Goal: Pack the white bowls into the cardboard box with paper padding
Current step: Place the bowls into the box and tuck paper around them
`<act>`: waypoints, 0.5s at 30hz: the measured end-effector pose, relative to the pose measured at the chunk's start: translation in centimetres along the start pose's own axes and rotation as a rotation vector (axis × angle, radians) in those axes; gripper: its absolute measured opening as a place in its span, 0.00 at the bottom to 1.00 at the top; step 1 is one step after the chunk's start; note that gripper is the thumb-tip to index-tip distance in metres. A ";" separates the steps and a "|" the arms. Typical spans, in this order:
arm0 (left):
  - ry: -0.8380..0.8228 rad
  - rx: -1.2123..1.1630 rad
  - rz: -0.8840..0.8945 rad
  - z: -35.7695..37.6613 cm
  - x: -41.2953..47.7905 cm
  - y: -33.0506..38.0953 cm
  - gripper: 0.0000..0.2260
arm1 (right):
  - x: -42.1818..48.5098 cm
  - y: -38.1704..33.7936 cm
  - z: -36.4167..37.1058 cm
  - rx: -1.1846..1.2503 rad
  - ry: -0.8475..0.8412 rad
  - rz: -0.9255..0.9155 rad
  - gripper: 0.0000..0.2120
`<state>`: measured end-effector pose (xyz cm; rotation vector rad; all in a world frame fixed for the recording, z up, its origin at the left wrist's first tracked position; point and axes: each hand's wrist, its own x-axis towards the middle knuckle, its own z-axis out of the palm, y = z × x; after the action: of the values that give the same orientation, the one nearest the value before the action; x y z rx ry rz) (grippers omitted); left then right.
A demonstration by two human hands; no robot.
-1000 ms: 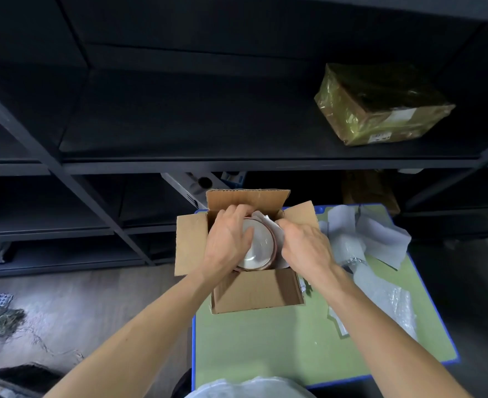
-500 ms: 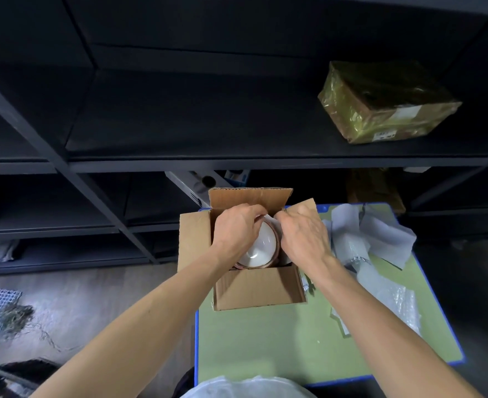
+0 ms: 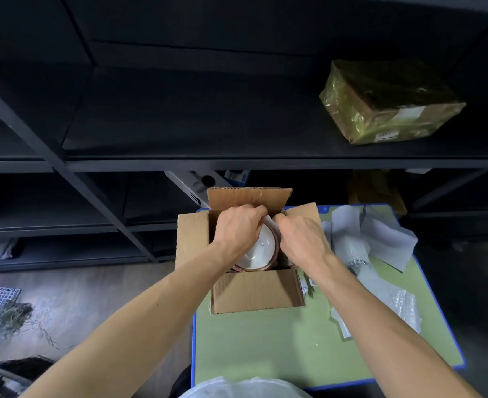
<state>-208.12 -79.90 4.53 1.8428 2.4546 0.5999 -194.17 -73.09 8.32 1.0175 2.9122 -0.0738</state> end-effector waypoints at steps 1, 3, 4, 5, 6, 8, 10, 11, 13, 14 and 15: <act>-0.005 -0.009 0.005 0.0 0.0 0.0 0.08 | 0.0 0.0 0.1 0.004 -0.009 0.000 0.05; -0.016 -0.007 -0.002 -0.1 -0.1 -0.1 0.08 | 0.0 -0.2 0.2 0.019 0.004 0.002 0.04; -0.017 0.004 -0.010 -0.1 -0.1 -0.2 0.08 | 0.1 -0.2 0.3 0.027 0.022 0.004 0.03; -0.016 0.019 -0.020 -0.1 -0.1 -0.3 0.08 | 0.2 -0.3 0.3 0.030 0.041 0.006 0.03; -0.016 0.029 -0.032 -0.1 -0.1 -0.4 0.08 | 0.4 -0.3 0.4 0.025 0.055 0.009 0.03; -0.018 0.027 -0.053 -0.2 -0.2 -0.5 0.08 | 0.8 -0.4 0.5 -0.009 0.057 0.012 0.04; -0.017 0.003 -0.063 -0.4 -0.4 -0.4 0.09 | 1.0 -0.5 0.5 -0.021 0.046 0.010 0.04; -0.015 -0.013 -0.066 -0.4 -0.5 -0.2 0.08 | 1.0 -0.4 0.5 -0.018 0.052 0.008 0.04; -0.008 -0.049 -0.075 -0.6 -0.9 0.0 0.07 | 0.9 -0.3 0.6 -0.015 0.089 0.012 0.06; -0.009 -0.062 -0.083 -0.7 -1.0 0.1 0.07 | 0.8 -0.2 0.6 0.001 0.106 0.021 0.07; -0.012 -0.067 -0.094 -0.7 -1.2 0.1 0.07 | 0.7 0.0 0.6 0.026 0.121 0.033 0.08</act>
<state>-207.84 -81.16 4.97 1.6913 2.4654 0.6555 -194.68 -72.69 7.72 1.1109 3.0083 -0.0507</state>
